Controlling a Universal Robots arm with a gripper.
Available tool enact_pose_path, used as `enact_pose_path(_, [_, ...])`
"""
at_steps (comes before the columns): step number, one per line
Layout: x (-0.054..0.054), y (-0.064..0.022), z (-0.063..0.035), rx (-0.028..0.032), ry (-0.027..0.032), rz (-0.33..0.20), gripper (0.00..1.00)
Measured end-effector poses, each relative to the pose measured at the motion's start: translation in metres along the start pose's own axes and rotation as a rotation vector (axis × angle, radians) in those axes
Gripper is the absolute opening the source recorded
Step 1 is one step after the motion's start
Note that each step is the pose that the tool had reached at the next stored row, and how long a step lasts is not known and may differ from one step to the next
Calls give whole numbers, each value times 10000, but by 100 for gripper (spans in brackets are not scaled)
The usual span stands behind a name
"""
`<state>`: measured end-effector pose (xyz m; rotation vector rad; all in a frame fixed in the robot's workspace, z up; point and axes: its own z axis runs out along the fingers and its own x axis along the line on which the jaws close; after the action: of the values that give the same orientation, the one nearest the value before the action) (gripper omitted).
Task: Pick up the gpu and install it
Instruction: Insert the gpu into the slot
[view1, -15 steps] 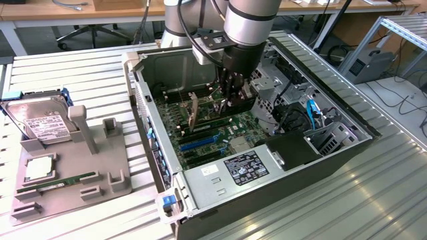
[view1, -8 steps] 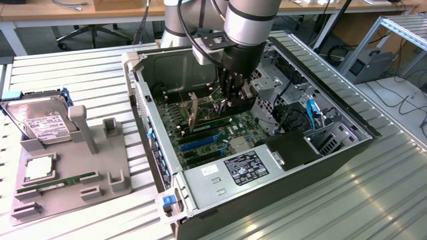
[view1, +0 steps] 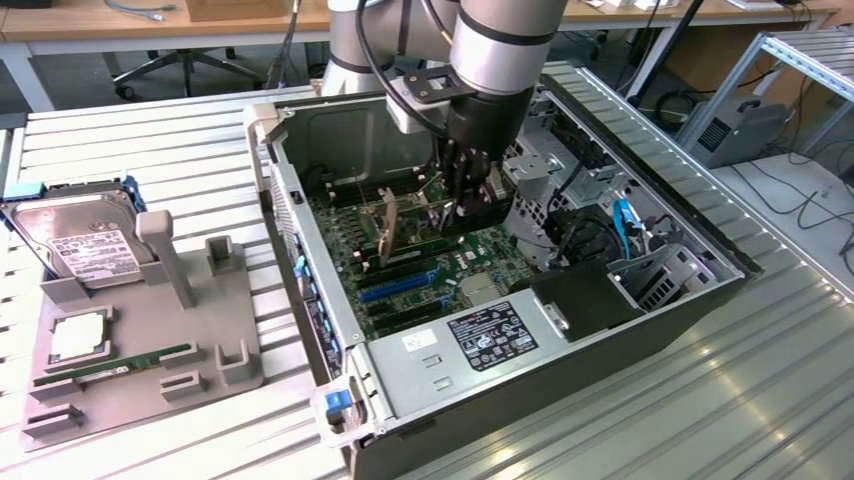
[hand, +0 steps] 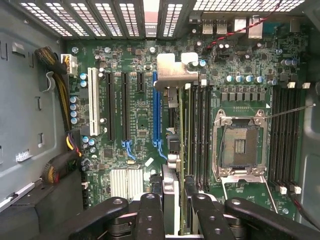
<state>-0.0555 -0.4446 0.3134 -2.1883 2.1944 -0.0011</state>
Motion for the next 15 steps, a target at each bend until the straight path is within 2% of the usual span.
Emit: enact_pose_path(15, [16, 55, 17, 1, 1, -1, 27])
